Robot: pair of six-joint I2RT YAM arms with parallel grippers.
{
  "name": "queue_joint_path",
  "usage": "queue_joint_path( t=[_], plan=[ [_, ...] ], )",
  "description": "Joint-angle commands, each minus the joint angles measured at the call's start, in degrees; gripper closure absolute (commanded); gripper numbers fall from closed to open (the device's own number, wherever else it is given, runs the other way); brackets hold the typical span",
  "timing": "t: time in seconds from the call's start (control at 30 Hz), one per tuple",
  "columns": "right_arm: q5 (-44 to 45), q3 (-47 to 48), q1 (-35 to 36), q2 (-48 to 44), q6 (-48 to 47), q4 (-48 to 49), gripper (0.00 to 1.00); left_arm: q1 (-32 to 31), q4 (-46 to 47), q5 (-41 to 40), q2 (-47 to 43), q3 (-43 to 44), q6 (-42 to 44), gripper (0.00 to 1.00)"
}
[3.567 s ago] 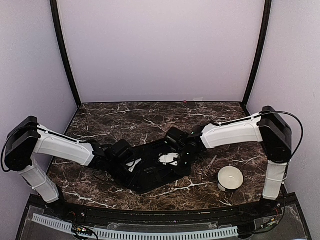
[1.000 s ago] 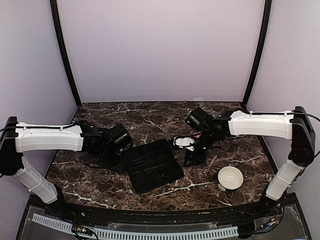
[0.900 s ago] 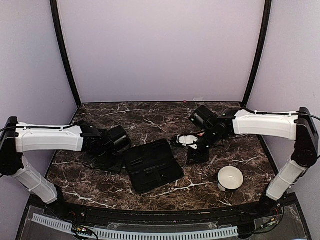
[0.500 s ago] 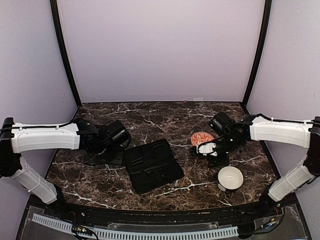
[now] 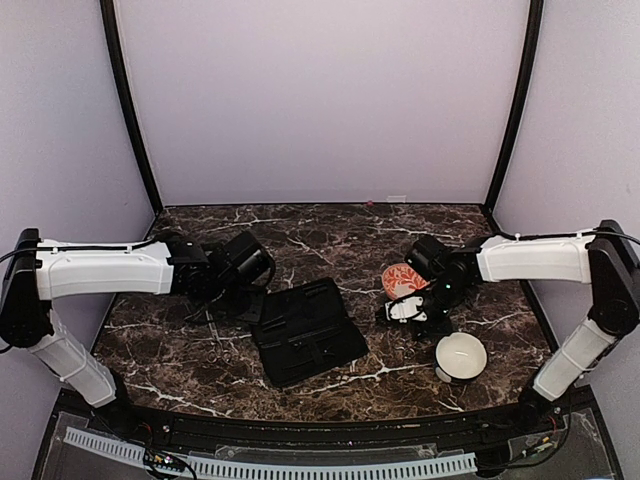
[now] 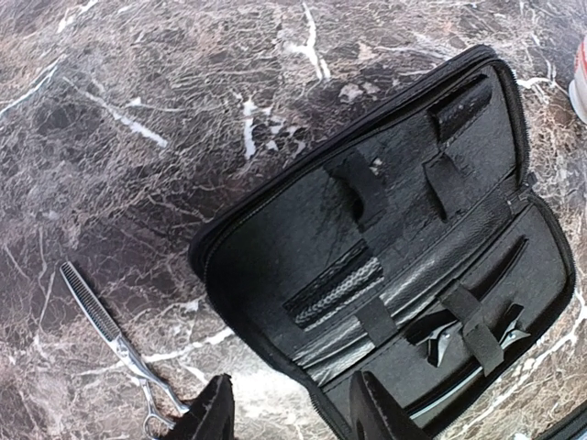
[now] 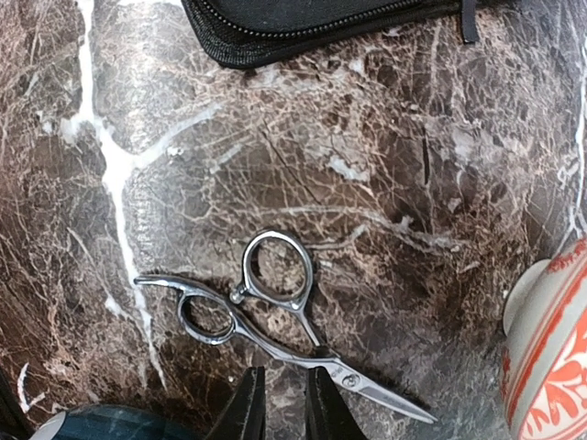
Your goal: Sort the hair-cutting tools
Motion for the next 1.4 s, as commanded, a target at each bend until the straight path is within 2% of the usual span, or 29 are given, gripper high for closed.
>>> queue_joint_path(
  t=[0.0, 0.37, 0.77, 1.2, 1.37],
  plan=[
    [-0.97, 1.49, 0.48, 1.21, -1.32, 1.62, 0.84, 0.06, 1.35, 0.88, -0.38, 0.83, 2.24, 0.57],
    [0.67, 0.28, 2.04, 6.68, -1.36, 4.93, 0.84, 0.06, 1.49, 1.18, -0.96, 0.84, 3.13, 0.57],
    [3.18, -3.99, 6.09, 8.97, -1.39, 8.18, 0.98, 0.06, 4.02, 3.57, 0.0, 1.76, 6.13, 0.57],
    [-2.15, 0.03, 10.42, 2.55, 2.26, 5.14, 1.0, 0.15, 11.2, 22.36, 8.9, 6.66, 8.65, 0.57],
    [-4.18, 1.65, 10.9, 2.09, 3.62, 4.36, 1.0, 0.15, 13.01, 26.38, 12.41, 7.97, 8.89, 0.58]
  ],
)
